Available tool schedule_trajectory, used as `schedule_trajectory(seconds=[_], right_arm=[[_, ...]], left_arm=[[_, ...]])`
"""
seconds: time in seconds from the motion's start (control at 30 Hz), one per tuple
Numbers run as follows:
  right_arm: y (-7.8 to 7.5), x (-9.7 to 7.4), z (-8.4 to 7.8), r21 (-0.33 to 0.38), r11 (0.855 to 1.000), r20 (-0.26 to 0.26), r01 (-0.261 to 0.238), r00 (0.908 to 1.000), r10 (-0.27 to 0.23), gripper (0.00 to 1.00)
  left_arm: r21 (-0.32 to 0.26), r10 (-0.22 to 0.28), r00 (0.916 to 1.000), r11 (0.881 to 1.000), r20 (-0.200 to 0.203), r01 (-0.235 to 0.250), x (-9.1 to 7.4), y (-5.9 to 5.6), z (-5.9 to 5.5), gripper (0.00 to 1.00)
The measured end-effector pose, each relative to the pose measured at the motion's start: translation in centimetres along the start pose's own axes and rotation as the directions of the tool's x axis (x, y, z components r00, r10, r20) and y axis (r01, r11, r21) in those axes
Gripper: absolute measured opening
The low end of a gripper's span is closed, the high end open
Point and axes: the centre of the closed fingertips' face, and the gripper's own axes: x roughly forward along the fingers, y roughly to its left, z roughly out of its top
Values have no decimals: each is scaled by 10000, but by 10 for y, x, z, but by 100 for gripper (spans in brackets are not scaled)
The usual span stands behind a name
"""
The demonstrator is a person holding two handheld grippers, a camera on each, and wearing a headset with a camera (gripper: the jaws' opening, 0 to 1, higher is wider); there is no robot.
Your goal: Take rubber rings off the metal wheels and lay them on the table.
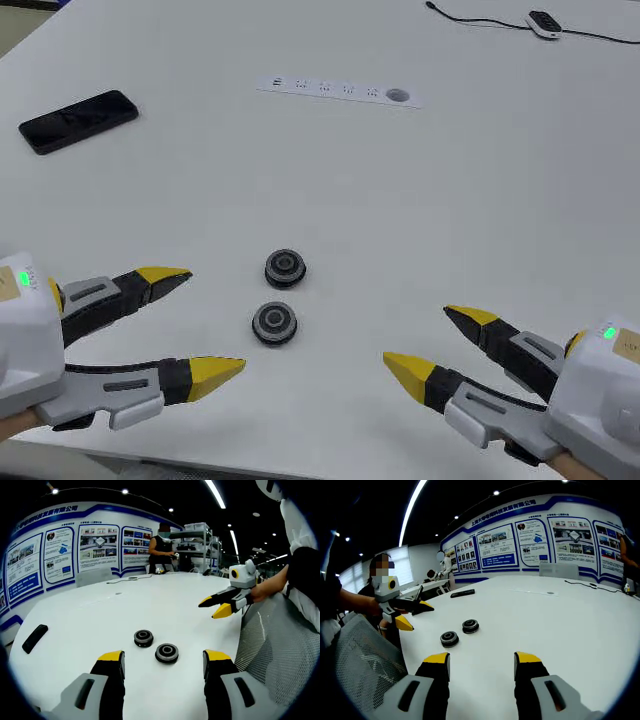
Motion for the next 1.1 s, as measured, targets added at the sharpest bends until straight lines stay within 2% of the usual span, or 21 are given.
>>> schedule_trajectory(seconds=[0.3,0.5,0.67,0.77,0.93,1.0,1.1], right_arm=[[-1,0,-1,226,9997,14,22,10000,-22,52],[-3,-1,-4,96,9999,-168,115,9998,-113,51],[-6,-1,-3,324,9993,-70,195,9998,-193,51],[-8,-2,-3,382,9990,-80,239,9997,-236,51],[-10,-2,-4,483,9983,-79,326,9994,-323,51],[-12,-2,-4,504,9981,-97,365,9993,-361,51],[-12,-3,-3,578,9976,-48,388,9992,-386,51]], left_arm=[[191,-144,9997,9997,-177,147,15,1,1,62],[264,-259,9985,9993,-492,273,28,1,-6,59],[417,-538,9960,9975,-708,569,37,-3,-8,52],[547,-522,9947,9969,-883,571,43,-2,-9,51],[620,-645,9938,9956,-900,703,51,-1,-6,46],[1030,-598,9930,9922,-1020,704,53,0,-7,42],[1077,-608,9926,9916,-1055,722,56,0,-8,39]])
